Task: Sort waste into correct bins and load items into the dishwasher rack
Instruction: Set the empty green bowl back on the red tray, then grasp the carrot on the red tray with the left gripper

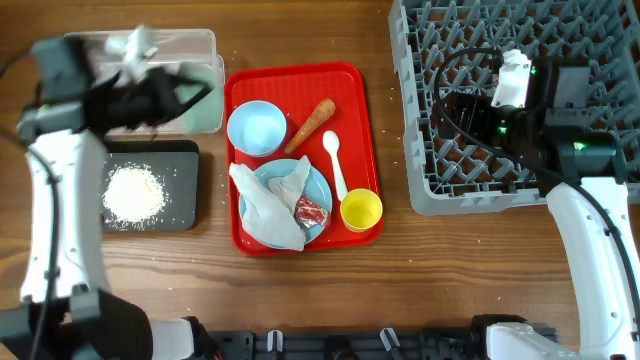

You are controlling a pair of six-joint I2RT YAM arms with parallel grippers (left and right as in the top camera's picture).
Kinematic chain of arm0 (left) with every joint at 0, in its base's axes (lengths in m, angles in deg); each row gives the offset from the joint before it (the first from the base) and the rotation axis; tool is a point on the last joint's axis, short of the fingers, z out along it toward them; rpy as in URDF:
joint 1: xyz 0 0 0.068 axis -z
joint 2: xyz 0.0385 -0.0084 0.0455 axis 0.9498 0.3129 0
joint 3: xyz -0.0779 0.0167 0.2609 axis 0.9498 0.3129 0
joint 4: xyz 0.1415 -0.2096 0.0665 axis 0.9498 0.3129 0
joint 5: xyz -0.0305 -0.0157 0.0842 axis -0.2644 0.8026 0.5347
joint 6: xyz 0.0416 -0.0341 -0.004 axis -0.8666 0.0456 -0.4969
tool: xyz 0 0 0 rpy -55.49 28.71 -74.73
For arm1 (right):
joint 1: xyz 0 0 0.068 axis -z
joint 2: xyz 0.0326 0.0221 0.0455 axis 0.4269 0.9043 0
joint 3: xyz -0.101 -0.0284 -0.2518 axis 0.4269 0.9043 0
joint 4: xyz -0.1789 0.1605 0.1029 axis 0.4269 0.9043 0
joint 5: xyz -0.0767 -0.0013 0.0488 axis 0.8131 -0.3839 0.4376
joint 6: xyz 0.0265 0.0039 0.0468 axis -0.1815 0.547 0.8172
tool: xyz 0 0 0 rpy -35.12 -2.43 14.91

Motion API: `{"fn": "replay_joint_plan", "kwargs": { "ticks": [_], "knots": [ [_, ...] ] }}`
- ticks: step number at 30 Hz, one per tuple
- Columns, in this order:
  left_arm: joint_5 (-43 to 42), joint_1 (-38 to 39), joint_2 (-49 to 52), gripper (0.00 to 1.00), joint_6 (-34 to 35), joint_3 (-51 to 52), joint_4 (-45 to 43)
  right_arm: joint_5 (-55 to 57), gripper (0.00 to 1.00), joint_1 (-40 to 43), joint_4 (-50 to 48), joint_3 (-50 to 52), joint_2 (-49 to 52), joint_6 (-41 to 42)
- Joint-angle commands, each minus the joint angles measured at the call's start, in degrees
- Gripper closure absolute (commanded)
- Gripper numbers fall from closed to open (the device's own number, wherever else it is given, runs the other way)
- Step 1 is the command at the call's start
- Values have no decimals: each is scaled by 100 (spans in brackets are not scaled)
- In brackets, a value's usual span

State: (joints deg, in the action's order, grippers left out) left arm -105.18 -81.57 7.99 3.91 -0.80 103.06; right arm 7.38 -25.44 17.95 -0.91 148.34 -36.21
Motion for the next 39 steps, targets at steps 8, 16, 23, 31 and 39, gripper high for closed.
{"fn": "replay_joint_plan", "kwargs": {
  "ticks": [8,16,23,31,39],
  "knots": [
    [5608,3139,1014,96,-367,-748,-1467,81,0,24,42,-118,55,42],
    [5770,3217,2468,96,-411,-748,-2308,81,0,24,90,-118,55,17],
    [5770,3248,3174,96,-494,-748,-2599,83,0,24,136,-118,55,9],
    [5770,3257,3394,72,-492,-748,-2658,83,0,24,153,-118,55,4],
    [5764,3279,3206,25,-494,-774,-2483,85,0,24,157,-118,55,7]
  ]
}}
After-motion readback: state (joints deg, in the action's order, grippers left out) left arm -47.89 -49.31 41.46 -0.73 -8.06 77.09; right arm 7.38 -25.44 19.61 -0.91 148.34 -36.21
